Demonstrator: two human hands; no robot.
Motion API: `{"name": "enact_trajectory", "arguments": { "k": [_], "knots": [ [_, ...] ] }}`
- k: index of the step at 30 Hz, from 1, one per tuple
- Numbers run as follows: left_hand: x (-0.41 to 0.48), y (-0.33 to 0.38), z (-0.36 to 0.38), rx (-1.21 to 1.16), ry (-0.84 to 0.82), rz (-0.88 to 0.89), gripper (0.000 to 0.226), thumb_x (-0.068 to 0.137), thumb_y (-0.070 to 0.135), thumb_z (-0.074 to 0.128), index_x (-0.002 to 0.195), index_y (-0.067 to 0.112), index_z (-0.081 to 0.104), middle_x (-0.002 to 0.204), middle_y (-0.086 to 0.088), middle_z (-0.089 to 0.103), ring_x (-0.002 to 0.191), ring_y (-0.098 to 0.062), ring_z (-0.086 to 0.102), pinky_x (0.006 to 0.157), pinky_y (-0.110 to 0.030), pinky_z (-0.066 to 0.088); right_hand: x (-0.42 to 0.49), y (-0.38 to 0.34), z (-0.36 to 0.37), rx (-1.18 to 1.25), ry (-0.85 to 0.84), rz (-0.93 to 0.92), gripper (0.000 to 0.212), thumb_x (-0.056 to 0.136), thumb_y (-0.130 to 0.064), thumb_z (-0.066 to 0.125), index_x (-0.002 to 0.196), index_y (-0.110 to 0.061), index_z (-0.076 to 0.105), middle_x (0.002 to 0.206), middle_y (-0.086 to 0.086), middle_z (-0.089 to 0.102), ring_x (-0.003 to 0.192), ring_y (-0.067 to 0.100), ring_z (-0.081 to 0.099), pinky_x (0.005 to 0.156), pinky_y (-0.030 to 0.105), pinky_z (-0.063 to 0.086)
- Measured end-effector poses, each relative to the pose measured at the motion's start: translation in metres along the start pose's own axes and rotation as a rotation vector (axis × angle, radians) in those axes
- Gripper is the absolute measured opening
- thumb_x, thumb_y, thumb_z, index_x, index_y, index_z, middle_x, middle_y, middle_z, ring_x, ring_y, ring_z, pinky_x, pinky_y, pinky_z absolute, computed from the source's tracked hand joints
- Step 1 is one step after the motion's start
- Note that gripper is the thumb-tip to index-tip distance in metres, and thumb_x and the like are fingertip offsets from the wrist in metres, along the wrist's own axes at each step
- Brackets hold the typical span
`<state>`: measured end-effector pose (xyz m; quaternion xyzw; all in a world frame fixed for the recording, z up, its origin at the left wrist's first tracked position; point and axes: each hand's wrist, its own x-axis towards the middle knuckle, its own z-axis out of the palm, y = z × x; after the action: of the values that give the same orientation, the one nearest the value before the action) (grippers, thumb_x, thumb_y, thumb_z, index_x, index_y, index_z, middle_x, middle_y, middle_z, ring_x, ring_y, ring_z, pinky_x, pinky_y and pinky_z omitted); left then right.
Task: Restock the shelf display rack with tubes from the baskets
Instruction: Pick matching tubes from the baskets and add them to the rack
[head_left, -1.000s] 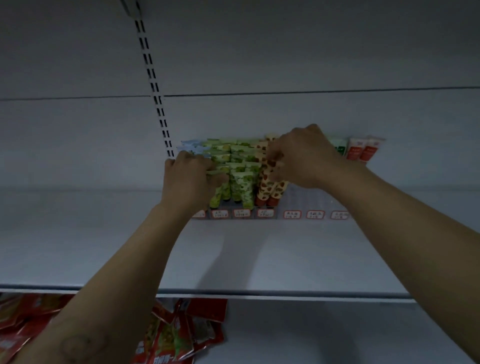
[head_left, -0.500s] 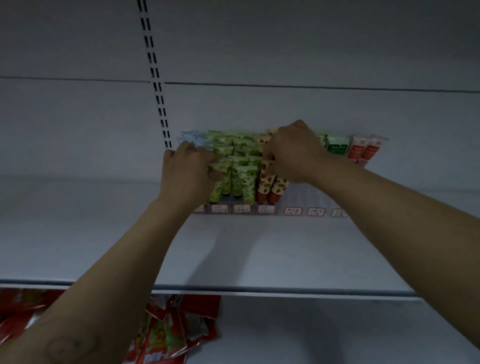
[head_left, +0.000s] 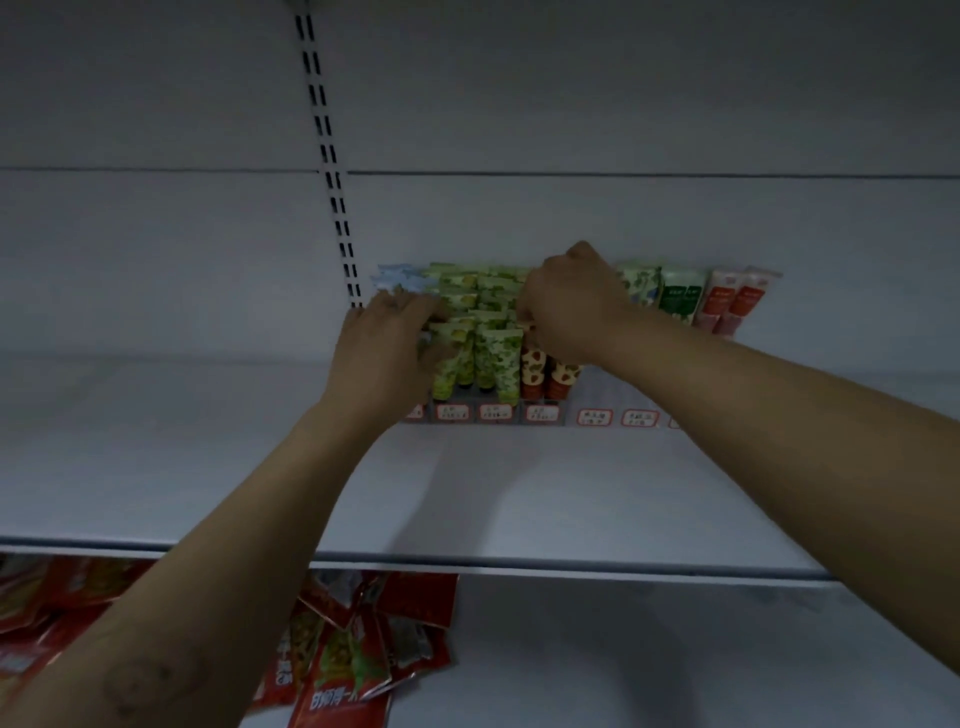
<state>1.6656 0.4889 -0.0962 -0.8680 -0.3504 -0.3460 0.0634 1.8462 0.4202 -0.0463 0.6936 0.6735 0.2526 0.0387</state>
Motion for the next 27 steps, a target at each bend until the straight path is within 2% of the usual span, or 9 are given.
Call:
{"name": "enact_trajectory", "arguments": {
  "k": [4,6,8,10,12,16,19,23,27],
  "knots": [
    [-0.015,-0.003,-0.029,0.048,0.033,0.008,0.034,0.075,0.017,0.075,0.107,0.011,0.066,0.107,-0.012,0.066,0.101,-0.036,0.057,0.082,-0.043,0.042,-0.014,-0.007,-0.006,-0.015,-0.030,0.079,0.015,0.086,-0.020,0.058,0.099,-0.022,0.067,0.096,0.002,0.065,0.100,0.022,0.053,0.092,0.034,0.029],
    [-0.027,0.003,-0.040,0.091,0.003,0.013,0.034,0.074,0.019,0.075,0.107,0.014,0.067,0.106,-0.009,0.067,0.102,-0.035,0.058,0.084,-0.043,0.042,-0.029,-0.012,-0.009,0.027,-0.017,0.135,0.038,0.083,-0.032,0.063,0.120,-0.023,0.058,0.117,0.004,0.060,0.117,0.025,0.045,0.103,0.039,0.025],
    [-0.042,0.014,-0.046,0.135,-0.053,0.034,0.037,0.077,0.025,0.074,0.111,0.017,0.065,0.110,-0.006,0.066,0.107,-0.031,0.056,0.087,-0.041,0.040,-0.052,-0.017,-0.014,0.131,0.019,0.225,0.071,0.079,-0.041,0.067,0.141,-0.022,0.038,0.138,0.006,0.047,0.130,0.027,0.036,0.112,0.044,0.015],
    [-0.057,0.027,-0.049,0.156,-0.117,0.061,0.037,0.082,0.034,0.068,0.117,0.021,0.061,0.116,-0.002,0.062,0.113,-0.028,0.051,0.090,-0.038,0.035,-0.080,-0.024,-0.020,0.214,0.078,0.254,0.083,0.076,-0.049,0.068,0.145,-0.021,0.031,0.142,0.006,0.044,0.132,0.026,0.034,0.113,0.044,0.010],
    [-0.073,0.040,-0.052,0.145,-0.161,0.069,0.039,0.087,0.041,0.062,0.121,0.023,0.057,0.121,0.001,0.058,0.118,-0.024,0.046,0.093,-0.037,0.032,-0.110,-0.033,-0.026,0.269,0.111,0.241,0.082,0.076,-0.056,0.067,0.144,-0.022,0.035,0.137,0.003,0.050,0.127,0.025,0.039,0.109,0.040,0.012],
    [-0.115,0.064,-0.054,0.092,-0.210,0.084,0.041,0.088,0.045,0.059,0.125,0.027,0.055,0.128,0.006,0.056,0.123,-0.020,0.046,0.094,-0.037,0.035,-0.162,-0.064,-0.028,0.412,0.099,0.180,0.063,0.083,-0.055,0.061,0.135,-0.022,0.047,0.127,-0.001,0.055,0.119,0.023,0.046,0.099,0.036,0.030],
    [-0.156,0.074,-0.050,0.063,-0.231,0.134,0.032,0.078,0.037,0.070,0.107,0.023,0.065,0.103,0.003,0.067,0.097,-0.024,0.059,0.075,-0.037,0.043,-0.197,-0.091,-0.015,0.545,0.080,0.113,0.044,0.084,-0.047,0.064,0.119,-0.021,0.059,0.113,-0.001,0.062,0.105,0.023,0.058,0.087,0.034,0.044],
    [-0.218,0.076,-0.027,0.058,-0.354,0.095,0.027,0.074,0.042,0.054,0.093,0.026,0.065,0.088,0.006,0.065,0.084,-0.021,0.059,0.066,-0.033,0.041,-0.238,-0.128,0.024,0.567,-0.244,0.064,0.039,0.090,-0.050,0.053,0.121,-0.026,0.052,0.121,-0.004,0.056,0.110,0.021,0.056,0.086,0.035,0.047],
    [-0.274,0.076,0.009,0.027,-0.678,-0.075,0.038,0.087,0.043,0.057,0.122,0.027,0.055,0.124,0.005,0.056,0.117,-0.020,0.048,0.091,-0.035,0.035,-0.266,-0.161,0.086,0.549,-0.552,-0.013,0.050,0.088,-0.047,0.059,0.128,-0.019,0.049,0.127,0.004,0.055,0.109,0.026,0.056,0.090,0.040,0.049]
  ]
}}
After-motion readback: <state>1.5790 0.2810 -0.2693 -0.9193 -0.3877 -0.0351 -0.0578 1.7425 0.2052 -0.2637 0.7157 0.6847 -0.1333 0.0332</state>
